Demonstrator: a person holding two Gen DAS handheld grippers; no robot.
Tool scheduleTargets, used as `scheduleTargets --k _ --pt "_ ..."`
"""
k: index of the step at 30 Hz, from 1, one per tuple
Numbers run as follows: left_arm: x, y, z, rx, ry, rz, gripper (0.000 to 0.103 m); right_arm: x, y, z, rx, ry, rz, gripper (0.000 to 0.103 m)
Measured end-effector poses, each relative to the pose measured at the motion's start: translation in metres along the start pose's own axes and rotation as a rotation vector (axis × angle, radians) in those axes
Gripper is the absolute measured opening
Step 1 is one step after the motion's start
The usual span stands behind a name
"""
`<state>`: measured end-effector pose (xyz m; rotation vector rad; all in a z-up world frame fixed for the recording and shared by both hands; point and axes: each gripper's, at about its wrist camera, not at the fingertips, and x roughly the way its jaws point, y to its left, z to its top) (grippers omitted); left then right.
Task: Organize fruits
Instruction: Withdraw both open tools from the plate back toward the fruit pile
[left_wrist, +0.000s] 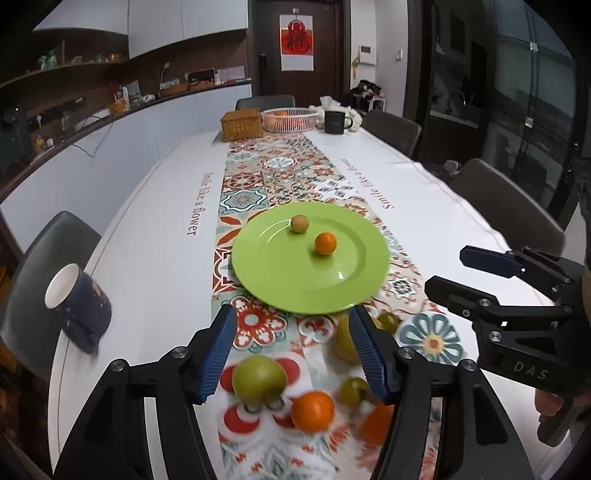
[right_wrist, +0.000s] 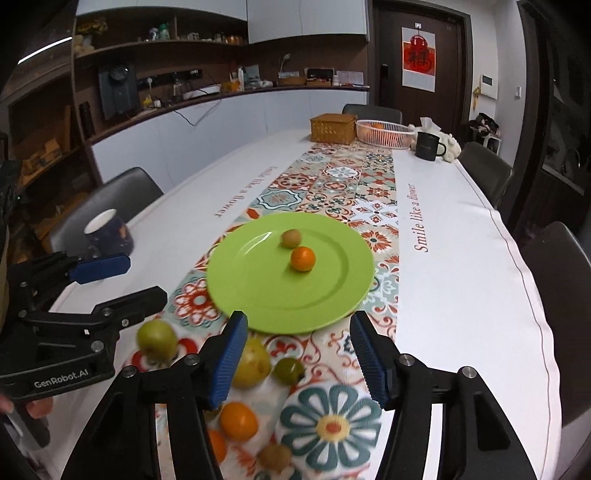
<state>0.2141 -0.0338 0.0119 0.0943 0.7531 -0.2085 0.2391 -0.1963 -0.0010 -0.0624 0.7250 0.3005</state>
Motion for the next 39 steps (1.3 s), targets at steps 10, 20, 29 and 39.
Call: scheduleTargets --k 10,20,29,39 --pt "-0.047 -0.024 -0.027 0.014 -0.058 -0.002 0.069 -0.044 0.006 -0.024 -0.041 -0.035 0.002 0.058" --pt "-0.054 -0.043 -0.054 0.052 -0.030 -0.051 0.069 -0.063 0.012 -0.049 -0.138 -0.014 0.036 0.058" --pt "-0.031 -0.059 -0.073 0.107 0.054 -0.099 0.069 -0.049 0.011 -0.071 -0.193 0.069 0.077 0.058" --pt "0.005 -0.061 -0.087 0.123 0.148 -0.139 0.068 -0.009 0.009 -0.087 -0.253 0.195 0.102 0.058"
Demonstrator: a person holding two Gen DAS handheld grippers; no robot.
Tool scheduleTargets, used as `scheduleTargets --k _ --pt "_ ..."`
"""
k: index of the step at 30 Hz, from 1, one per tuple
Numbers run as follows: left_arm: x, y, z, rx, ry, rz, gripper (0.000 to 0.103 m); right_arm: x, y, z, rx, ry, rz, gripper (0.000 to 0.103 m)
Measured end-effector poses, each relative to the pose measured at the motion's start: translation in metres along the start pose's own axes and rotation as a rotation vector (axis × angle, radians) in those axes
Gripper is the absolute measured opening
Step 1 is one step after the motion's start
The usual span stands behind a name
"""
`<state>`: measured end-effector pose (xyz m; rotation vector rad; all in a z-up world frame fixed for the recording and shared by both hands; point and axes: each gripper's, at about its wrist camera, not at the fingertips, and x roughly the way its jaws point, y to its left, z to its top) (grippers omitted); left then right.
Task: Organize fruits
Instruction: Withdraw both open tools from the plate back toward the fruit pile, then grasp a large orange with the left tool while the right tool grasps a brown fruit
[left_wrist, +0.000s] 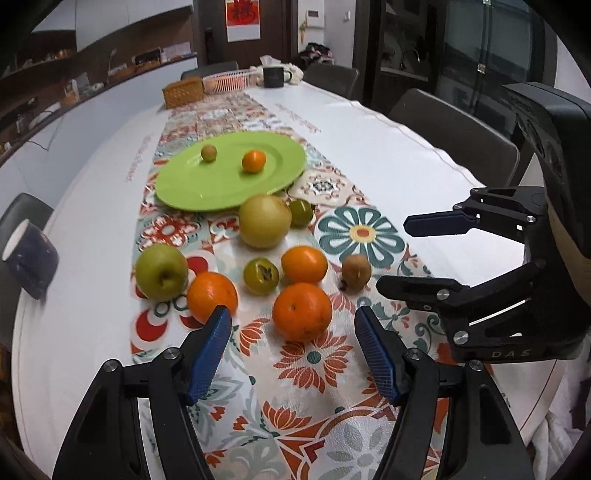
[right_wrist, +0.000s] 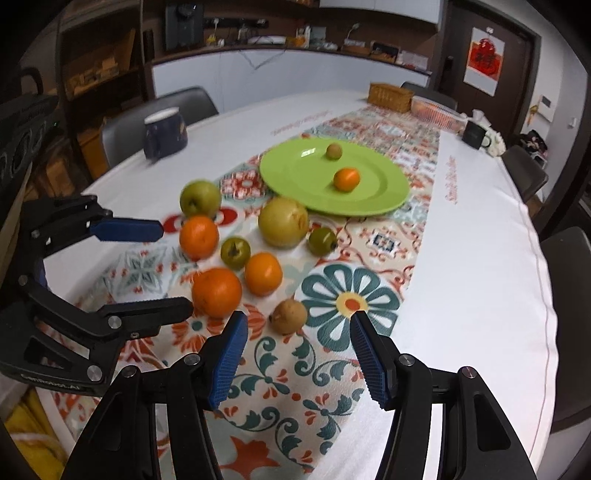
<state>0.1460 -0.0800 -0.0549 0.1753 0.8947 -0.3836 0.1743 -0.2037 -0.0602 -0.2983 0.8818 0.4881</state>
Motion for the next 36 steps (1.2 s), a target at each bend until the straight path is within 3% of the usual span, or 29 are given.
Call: scheduleTargets --k 9,21,24,26,36 --pt "0.022 0.002 0.001 -0.009 0.023 -0.027 0.062 0.028 -0.001 -0.002 -0.027 0.050 0.026 0.058" --pt "0.041 0.006 0.003 -0.055 0.050 -0.057 0.049 0.048 -0.004 -0.001 0.016 0.060 0.053 0.043" --pt "0.042 0.004 0.003 -0.059 0.051 -0.078 0.042 0.048 -0.004 -0.001 0.029 0.053 0.055 0.035" --pt "0.041 0.003 0.002 -0.053 0.049 -0.073 0.042 0.047 -0.006 -0.001 0.040 0.050 0.059 0.029" --pt "0.030 0.000 0.002 -0.052 0.029 -0.059 0.042 0.039 -0.009 -0.005 0.101 0.041 0.052 0.029"
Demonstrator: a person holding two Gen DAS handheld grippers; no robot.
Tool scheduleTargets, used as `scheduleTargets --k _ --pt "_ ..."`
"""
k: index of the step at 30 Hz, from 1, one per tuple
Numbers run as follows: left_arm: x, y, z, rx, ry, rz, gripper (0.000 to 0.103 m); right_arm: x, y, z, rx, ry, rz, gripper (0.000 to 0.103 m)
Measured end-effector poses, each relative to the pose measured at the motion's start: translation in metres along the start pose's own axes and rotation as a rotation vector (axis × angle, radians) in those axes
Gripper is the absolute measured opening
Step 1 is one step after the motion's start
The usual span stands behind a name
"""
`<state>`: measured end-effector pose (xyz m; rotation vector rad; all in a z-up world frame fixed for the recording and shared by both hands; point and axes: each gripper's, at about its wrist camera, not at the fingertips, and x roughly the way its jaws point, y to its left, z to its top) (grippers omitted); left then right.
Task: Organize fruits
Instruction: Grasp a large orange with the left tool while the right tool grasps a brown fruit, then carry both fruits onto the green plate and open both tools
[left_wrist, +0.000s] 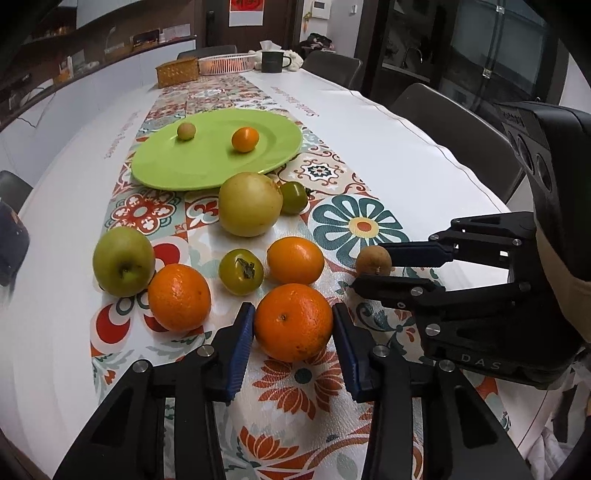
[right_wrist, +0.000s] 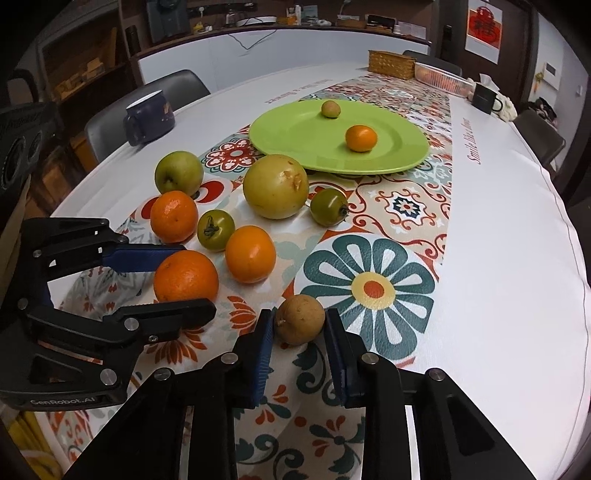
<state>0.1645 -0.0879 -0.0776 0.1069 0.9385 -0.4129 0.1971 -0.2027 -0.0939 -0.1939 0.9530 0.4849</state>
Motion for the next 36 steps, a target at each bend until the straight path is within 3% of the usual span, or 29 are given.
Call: scheduleTargets --k 16,27,36 --pt "-0.056 0.002 0.011 -0.016 -0.118 0.021 0.041 -0.055 0.016 0.013 0.045 -0.137 -0.022 0.029" --pt "-0.087 0.018 0.041 -0.013 -0.212 0.076 0.041 -0.080 0.019 0.048 0.065 -0.245 -0.031 0.029" --pt "-0.090 0.036 0.075 -0.006 -0.261 0.124 0.041 -0.083 0.014 0.087 0.058 -0.305 -0.055 0.029"
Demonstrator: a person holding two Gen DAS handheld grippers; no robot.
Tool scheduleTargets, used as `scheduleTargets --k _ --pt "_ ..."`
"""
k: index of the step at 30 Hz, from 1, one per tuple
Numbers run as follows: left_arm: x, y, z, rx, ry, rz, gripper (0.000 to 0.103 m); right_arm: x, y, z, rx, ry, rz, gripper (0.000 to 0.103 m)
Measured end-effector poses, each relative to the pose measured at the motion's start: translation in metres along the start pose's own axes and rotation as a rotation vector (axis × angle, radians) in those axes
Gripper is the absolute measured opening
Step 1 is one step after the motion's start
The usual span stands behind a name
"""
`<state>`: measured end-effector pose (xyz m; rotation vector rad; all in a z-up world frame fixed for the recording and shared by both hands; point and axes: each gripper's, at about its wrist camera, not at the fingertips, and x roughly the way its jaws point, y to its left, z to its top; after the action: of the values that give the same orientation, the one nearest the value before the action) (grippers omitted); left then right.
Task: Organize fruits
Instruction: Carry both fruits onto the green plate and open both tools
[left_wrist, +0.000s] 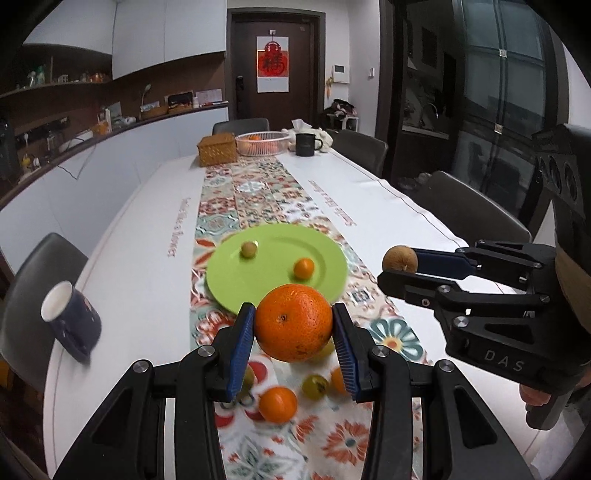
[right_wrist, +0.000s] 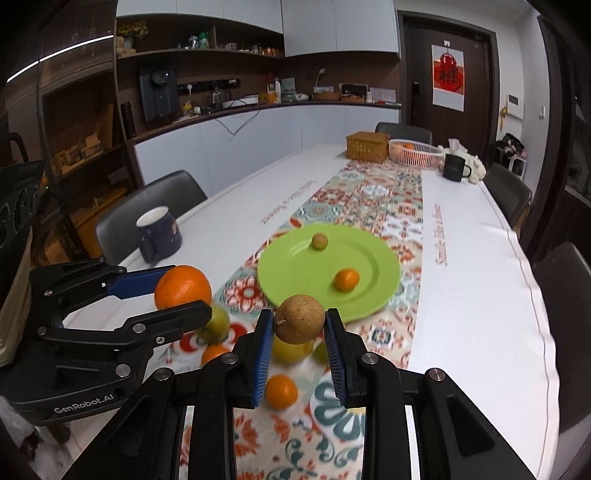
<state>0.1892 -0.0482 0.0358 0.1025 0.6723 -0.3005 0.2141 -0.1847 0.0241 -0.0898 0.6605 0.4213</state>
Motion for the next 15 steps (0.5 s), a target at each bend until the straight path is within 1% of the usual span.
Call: scheduleTargets --k 7,15 --pt "0.023 0.015 0.026 0.005 -0.001 0.022 0.041 0.018 -0.009 0.028 0.005 -0.016 -0.014 0.029" --pt "0.061 0.031 0.048 0.010 0.024 0.027 0.041 0.059 -0.025 0.053 0.013 0.017 -0.026 0.029"
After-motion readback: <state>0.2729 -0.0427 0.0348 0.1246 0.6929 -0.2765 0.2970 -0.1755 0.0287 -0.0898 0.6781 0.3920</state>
